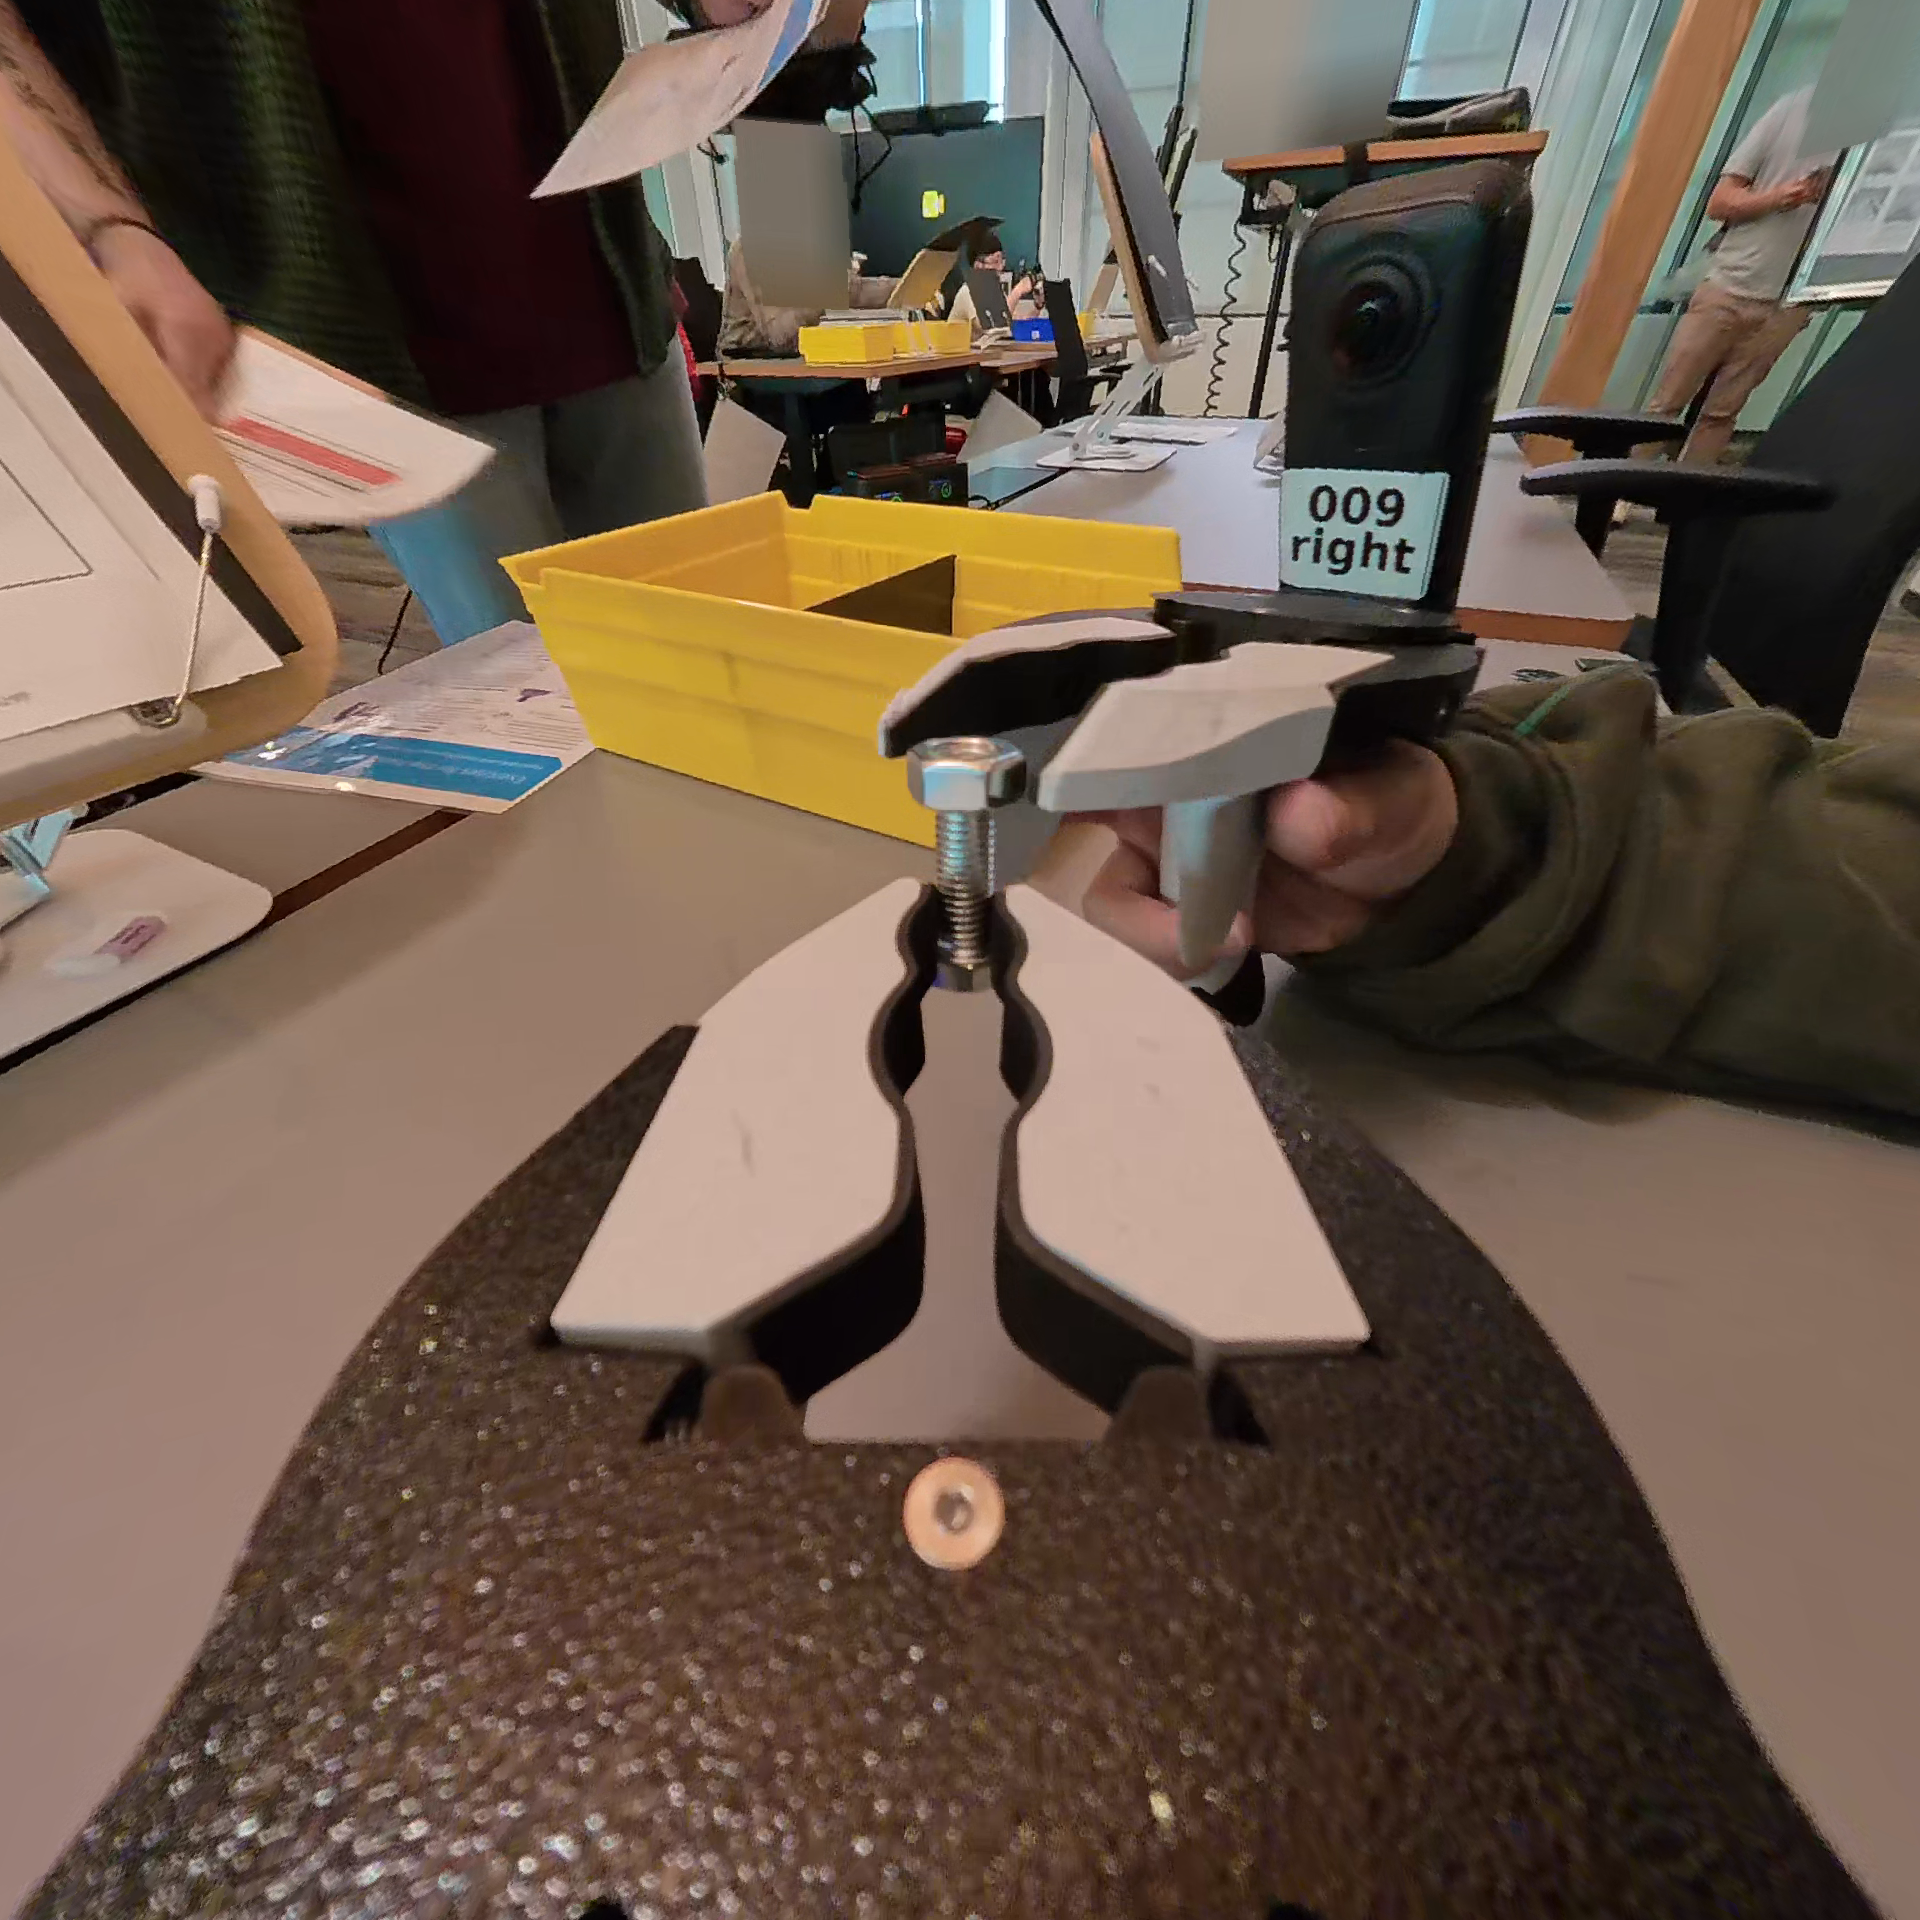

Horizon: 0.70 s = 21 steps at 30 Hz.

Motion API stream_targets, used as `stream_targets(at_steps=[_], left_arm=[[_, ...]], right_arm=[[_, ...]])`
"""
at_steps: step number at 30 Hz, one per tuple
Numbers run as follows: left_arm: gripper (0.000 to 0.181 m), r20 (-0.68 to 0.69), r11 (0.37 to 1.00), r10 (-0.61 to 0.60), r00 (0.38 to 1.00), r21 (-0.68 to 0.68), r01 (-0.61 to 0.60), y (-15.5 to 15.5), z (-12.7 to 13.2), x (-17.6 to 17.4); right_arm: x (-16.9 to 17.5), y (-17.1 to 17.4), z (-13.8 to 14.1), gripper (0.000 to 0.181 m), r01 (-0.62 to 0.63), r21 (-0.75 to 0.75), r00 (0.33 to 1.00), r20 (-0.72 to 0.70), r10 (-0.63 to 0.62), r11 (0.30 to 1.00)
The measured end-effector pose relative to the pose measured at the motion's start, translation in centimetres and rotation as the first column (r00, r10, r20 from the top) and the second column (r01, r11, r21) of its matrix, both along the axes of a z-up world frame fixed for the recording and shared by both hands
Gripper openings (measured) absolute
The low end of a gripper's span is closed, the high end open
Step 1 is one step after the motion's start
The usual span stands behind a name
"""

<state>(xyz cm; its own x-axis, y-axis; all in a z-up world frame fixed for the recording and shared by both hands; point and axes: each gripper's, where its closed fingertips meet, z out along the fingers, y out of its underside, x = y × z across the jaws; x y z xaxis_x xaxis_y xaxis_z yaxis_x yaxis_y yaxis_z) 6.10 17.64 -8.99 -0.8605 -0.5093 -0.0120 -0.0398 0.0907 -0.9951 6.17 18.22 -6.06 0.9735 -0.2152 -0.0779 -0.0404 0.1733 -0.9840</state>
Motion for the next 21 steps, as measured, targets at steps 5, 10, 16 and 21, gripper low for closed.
stream_targets(at_steps=[5,10,16,21], left_arm=[[0.009,-0.009,1.000,0.016,1.000,-0.021,-0.016,0.61,0.15,0.31],[0.009,-0.009,1.000,0.004,1.000,-0.009,-0.005,0.25,-0.04,0.15],[0.009,-0.013,1.000,-0.009,1.000,0.003,0.009,-0.10,-0.28,0.01],[0.009,-0.003,1.000,-0.011,1.000,-0.004,0.011,0.02,-0.08,-0.05]], right_arm=[[0.38,-0.65,0.65,0.029,0.016,0.046,1.000,-0.003,-0.016,0.999],[0.28,-0.79,0.89,0.030,-0.004,0.073,1.000,-0.022,0.006,0.997],[-0.16,-0.16,0.46,0.030,-0.004,0.030,1.000,0.020,0.004,1.000],[-0.28,-0.17,0.52,0.030,-0.008,0.025,1.000,0.030,0.007,1.000]])
